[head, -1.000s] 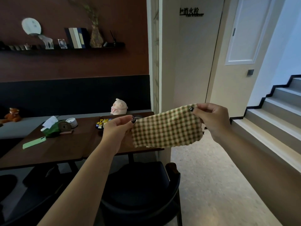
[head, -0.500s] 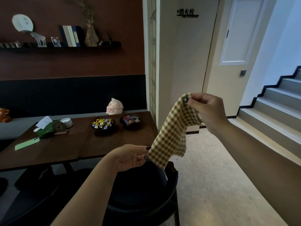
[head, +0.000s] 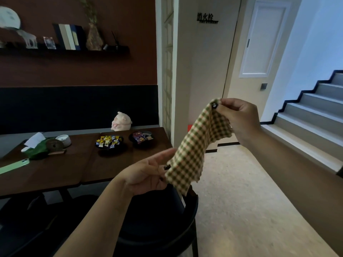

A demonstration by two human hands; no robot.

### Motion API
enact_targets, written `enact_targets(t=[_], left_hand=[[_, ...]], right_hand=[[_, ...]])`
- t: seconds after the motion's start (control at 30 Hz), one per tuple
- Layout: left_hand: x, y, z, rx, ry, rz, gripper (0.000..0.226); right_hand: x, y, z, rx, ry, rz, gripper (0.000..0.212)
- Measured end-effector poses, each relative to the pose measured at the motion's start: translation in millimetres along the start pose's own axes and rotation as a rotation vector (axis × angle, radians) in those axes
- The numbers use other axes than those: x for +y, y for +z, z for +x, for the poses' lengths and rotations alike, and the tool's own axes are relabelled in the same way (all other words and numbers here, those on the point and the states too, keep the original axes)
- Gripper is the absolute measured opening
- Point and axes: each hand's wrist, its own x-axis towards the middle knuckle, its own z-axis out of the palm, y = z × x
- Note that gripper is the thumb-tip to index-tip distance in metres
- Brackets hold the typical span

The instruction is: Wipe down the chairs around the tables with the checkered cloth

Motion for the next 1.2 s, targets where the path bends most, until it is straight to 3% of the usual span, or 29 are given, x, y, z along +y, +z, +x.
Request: enact_targets(t=[0.17,0.37,0.57,0.77,0.97,1.07,1.2], left_hand=[[23.9,-4.3,-6.6,0.43,0.175,0.134,0.044],[79.0,-3.0,-19.2,0.81,0.41,0.415,0.018],[120.8,-2.1,-29.0,1.061,0.669,0.82,0.033],[119.9,-10.3,-43.0,1.056,0.649,1.05,0.009],[80.9,-20.6,-36.5,0.892,0.334,0.529,0.017],[53.9,-23.0,-19.7,0.935,0.238,0.495,0.017],[26.8,-29.6,14.0,0.945,0.148,0.453,0.024]], right_hand=[[-4.0,8.9,1.7,0.04,0.027,0.047,0.006],[-7.0,29.3,8.4,0.04,0.02,0.033,0.007],[-16.2,43.5,9.4,0.045,-0.095,-0.073,0.008],[-9.5,49.9,1.2,0.095,-0.114,-0.185,0.007],[27.4,62.6,-11.7,0.041,0.004,-0.517,0.005],[37.3,74.5,-26.3,0.036,-0.09,-0.575,0.011],[46.6,93.6,-47.2,-0.101,-0.267,-0.492,0.019]])
